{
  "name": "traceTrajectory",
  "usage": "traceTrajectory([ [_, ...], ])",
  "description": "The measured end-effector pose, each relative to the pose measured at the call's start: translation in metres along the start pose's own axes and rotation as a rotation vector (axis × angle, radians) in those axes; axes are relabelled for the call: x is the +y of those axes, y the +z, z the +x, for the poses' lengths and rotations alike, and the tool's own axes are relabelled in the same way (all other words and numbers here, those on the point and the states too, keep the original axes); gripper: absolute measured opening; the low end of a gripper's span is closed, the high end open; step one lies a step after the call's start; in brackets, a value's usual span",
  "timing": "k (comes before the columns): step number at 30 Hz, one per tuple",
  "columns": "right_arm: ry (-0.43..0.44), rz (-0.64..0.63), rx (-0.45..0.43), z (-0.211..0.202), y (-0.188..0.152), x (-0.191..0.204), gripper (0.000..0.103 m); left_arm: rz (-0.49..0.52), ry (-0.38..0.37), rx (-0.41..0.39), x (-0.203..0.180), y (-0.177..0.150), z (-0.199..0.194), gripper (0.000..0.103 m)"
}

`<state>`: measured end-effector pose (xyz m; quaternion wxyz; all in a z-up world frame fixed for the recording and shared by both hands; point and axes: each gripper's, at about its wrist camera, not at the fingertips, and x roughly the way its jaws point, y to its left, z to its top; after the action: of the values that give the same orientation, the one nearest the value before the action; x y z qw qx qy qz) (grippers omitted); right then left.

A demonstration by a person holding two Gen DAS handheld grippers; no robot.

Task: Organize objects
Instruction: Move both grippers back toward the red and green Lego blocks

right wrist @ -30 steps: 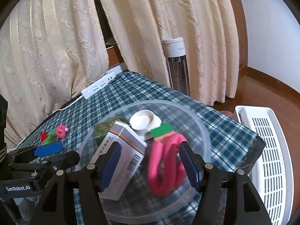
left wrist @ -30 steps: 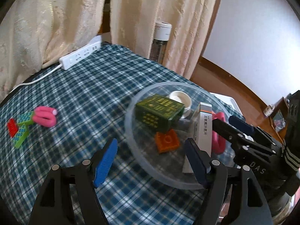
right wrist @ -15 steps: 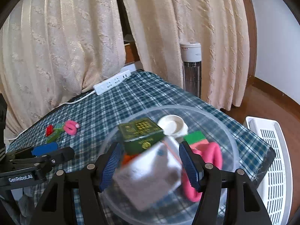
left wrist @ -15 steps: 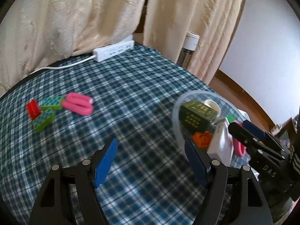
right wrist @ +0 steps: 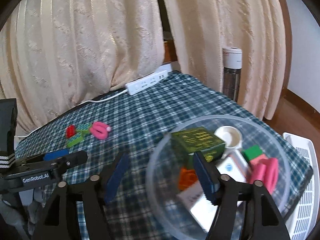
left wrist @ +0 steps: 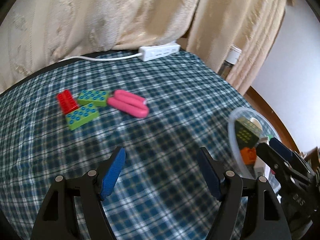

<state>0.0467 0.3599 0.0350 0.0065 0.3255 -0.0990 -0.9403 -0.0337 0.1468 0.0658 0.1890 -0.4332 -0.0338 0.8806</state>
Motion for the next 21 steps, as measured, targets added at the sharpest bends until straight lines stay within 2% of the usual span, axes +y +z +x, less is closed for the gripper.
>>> traceTrajectory([
  [6,0.044,-0.012,0.029,0.017,0.003,0.017,0.081,-0.064,0.046,-0.005,0.031,0.002,0.002,0.08],
  [13,0.087,-0.026,0.068,0.039,0.008,0.035,0.081,-0.147,0.135,0.025,0.074,0.007,0.01,0.082],
  [21,0.116,-0.068,0.091,0.056,0.011,0.058,0.081,-0.179,0.191,0.03,0.101,0.016,0.016,0.082],
])
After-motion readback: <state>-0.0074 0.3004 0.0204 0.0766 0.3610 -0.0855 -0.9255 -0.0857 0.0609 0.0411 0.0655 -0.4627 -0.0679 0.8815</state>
